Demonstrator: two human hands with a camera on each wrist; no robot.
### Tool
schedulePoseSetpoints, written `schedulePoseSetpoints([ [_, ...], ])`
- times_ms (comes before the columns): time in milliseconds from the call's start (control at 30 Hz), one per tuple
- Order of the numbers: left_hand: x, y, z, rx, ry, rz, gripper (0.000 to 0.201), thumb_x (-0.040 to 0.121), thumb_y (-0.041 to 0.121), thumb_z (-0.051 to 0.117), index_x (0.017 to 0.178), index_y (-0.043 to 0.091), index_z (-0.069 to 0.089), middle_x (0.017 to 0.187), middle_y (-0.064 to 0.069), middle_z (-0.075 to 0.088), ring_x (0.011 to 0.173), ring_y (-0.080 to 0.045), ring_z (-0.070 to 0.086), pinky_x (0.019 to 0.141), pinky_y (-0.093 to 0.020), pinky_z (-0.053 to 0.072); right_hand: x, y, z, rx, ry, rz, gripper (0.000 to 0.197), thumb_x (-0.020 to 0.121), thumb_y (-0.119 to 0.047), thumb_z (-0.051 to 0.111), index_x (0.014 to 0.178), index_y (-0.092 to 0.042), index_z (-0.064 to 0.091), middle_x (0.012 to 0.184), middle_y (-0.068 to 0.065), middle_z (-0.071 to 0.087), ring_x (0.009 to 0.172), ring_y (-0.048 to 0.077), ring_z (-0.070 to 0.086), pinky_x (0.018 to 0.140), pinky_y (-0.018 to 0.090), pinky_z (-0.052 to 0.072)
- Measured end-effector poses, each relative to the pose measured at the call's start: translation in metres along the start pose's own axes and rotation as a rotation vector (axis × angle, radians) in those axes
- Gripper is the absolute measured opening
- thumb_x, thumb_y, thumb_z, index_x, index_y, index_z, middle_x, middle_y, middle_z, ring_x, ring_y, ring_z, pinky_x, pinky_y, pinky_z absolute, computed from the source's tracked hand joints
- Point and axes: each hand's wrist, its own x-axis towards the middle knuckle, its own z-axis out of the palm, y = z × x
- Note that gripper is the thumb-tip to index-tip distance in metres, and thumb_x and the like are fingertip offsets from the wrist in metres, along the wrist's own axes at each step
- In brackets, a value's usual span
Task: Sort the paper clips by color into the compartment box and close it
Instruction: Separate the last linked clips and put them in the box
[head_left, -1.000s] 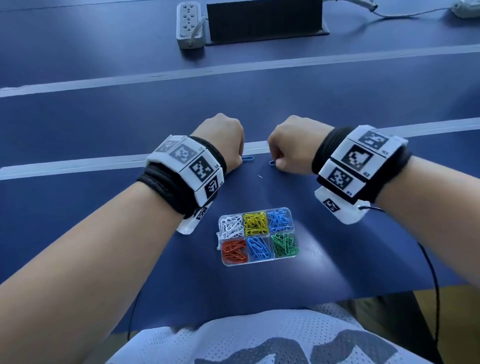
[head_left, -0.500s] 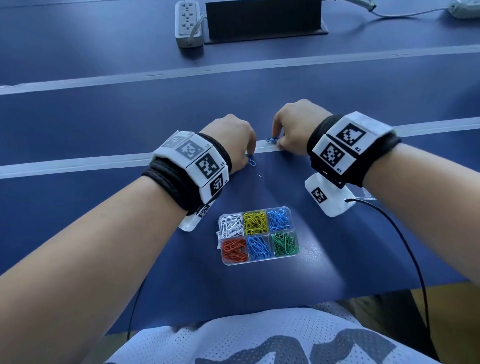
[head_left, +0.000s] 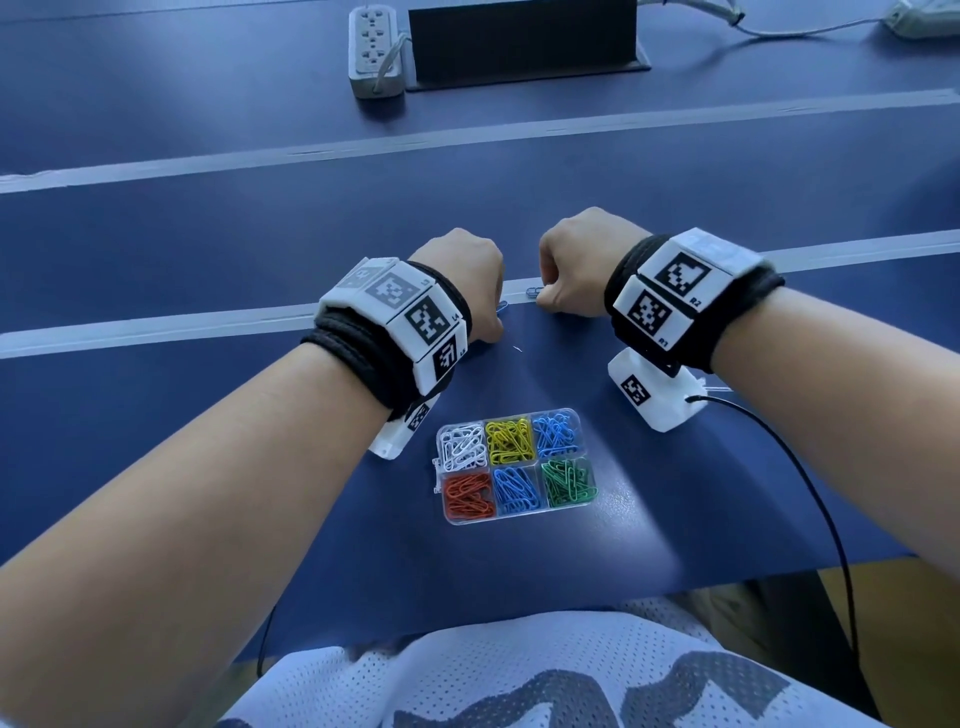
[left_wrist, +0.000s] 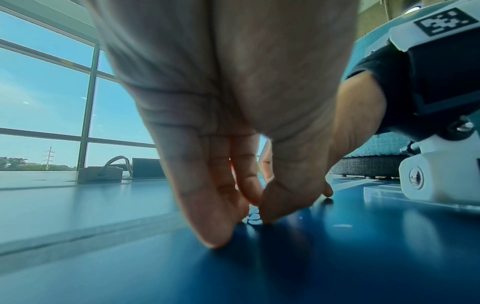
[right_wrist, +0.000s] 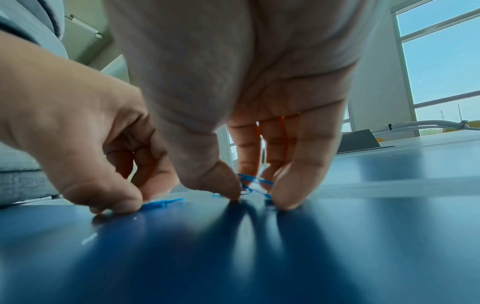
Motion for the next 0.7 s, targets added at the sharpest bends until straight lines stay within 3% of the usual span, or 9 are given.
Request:
schedulePoseSetpoints([
  [133,-0.001,0.0,-0.001,-0.024,0.032,-0.016,0.025,0.073,0.021,0.067,0.096,0.012,0.068,0.097,-0.008,0.064,0.093,-0.029,0.062,0.066,-0.029,0.044,-0.006,-0.002,0.0,0.027,0.002,-0.048,0.008,0.074,-0.024,0.066,0.074,-0.018,0.062,0.089,0.004,0.066,0.088,0.026,0.063,0.071,0.031,0.053],
  [300,-0.002,0.001,-0.001,-0.036,0.049,-0.043,0.02,0.072,0.018,0.068,0.09,0.01,0.069,0.092,-0.009,0.067,0.084,-0.028,0.064,0.066,-0.03,0.05,-0.021,-0.005,0.001,0.046,-0.026,-0.111,0.018,0.07,-0.025,0.067,0.06,-0.023,0.052,0.069,-0.005,0.057,0.077,0.02,0.059,0.065,0.028,0.051],
  [500,-0.004,0.005,-0.001,0.037,0.009,-0.038,0.024,0.068,0.022,0.072,0.087,0.008,0.066,0.08,-0.008,0.062,0.079,-0.029,0.063,0.065,-0.032,0.051,-0.065,-0.013,-0.011,0.17,-0.141,-0.186,0.009,0.065,-0.022,0.064,0.062,-0.02,0.056,0.052,-0.003,0.061,0.051,0.014,0.06,0.057,0.027,0.052],
  [600,-0.005,0.004,0.001,0.039,0.008,-0.029,0.025,0.068,0.024,0.072,0.086,0.007,0.067,0.082,-0.009,0.064,0.076,-0.028,0.062,0.064,-0.031,0.051,-0.094,-0.024,-0.01,0.192,-0.198,-0.277,0.009,0.064,-0.02,0.066,0.064,-0.023,0.057,0.051,-0.009,0.057,0.049,0.008,0.054,0.051,0.021,0.046],
  [700,-0.008,0.003,0.002,0.053,0.007,-0.026,0.026,0.068,0.024,0.072,0.086,0.007,0.066,0.086,-0.01,0.065,0.077,-0.028,0.062,0.062,-0.03,0.049,-0.118,-0.037,-0.006,0.123,-0.238,-0.345,0.008,0.068,-0.02,0.066,0.074,-0.025,0.065,0.054,-0.011,0.053,0.053,0.003,0.048,0.057,0.018,0.044],
])
